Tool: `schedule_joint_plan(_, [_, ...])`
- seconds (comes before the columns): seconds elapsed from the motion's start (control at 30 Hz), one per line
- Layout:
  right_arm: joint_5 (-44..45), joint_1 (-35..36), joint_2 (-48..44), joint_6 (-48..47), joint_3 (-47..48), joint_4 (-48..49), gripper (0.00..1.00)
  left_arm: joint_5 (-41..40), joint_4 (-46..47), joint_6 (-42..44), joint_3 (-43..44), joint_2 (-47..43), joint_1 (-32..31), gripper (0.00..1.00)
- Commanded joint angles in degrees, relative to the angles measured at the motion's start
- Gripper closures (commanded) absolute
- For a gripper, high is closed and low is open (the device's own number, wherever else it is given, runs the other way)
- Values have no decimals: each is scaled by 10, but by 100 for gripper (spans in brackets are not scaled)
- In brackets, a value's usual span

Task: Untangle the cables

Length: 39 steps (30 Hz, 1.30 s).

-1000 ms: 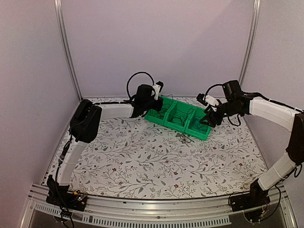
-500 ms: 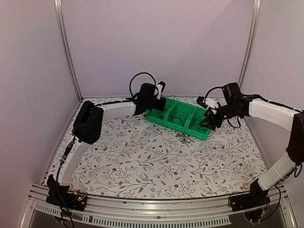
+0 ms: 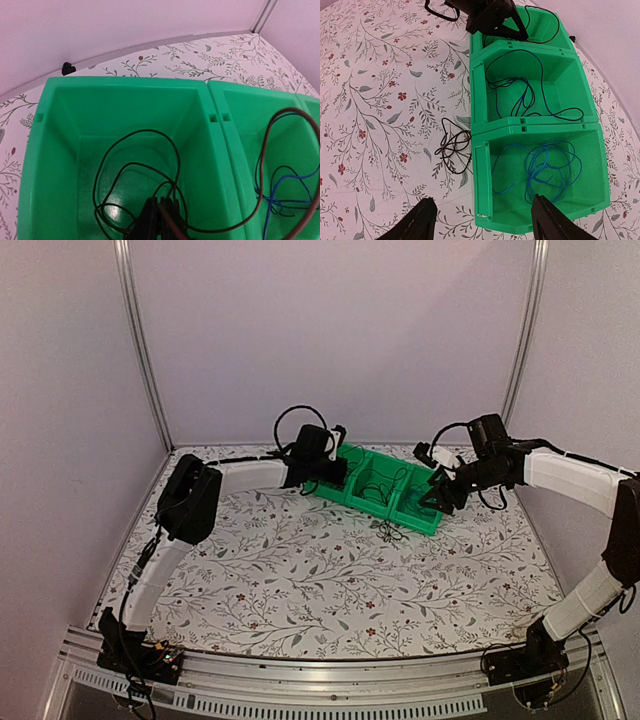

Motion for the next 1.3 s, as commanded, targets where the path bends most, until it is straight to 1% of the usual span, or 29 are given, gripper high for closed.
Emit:
schedule_joint_plan(0.0, [-13,0,-5,5,-2,4,31,-30,-30,-23,-14,-10,4,100])
schedule_joint_plan(0.03, [-13,0,-5,6,-2,4,31,-29,-31,-28,-18,-16,6,100])
schedule_joint_plan(0.17, [-12,0,-10,6,-3,2,31,-20,-36,-37,-44,-49,8,93])
schedule_joint_plan(0.23, [-11,1,-13,5,-4,2,31,-10,-29,-35,-73,-76,7,88])
schedule_joint_plan(0.27, [-11,0,-14,6,-4,2,31,-2,-18,-32,-91,-94,7,84])
schedule_joint_plan(0.3, [-11,1,-15,6,-4,2,31,-1,-6,-27,-114,-119,6,78])
schedule_joint_plan(0.43, [-16,1,-13,6,-4,2,31,-10,21,-9,-185,-178,3,64])
schedule_joint_plan(0.57, [-20,1,-11,6,-1,1,31,-8,5,7,-208,-206,3,58])
schedule_joint_plan(0.7, [-20,1,-12,6,-1,1,31,-7,-27,24,-216,-217,3,55])
schedule_joint_plan(0.83, [-20,1,-14,6,-6,3,31,-3,-27,48,-230,-222,3,54])
schedule_joint_plan(0.93, [-20,1,-13,6,-7,5,31,16,-38,71,-221,-216,3,53])
schedule_joint_plan(1.07, [-20,1,-14,6,-10,4,30,12,-55,75,-218,-222,-3,53])
schedule_joint_plan(1.13, [-29,1,-15,1,-16,3,31,4,-41,86,-247,-248,-16,53])
schedule_joint_plan(1.2, [-50,2,-10,-5,-22,0,32,-1,-6,106,-292,-283,-30,54])
schedule_joint_plan(1.27, [-58,12,2,-11,-24,-2,37,1,30,123,-349,-318,-50,55])
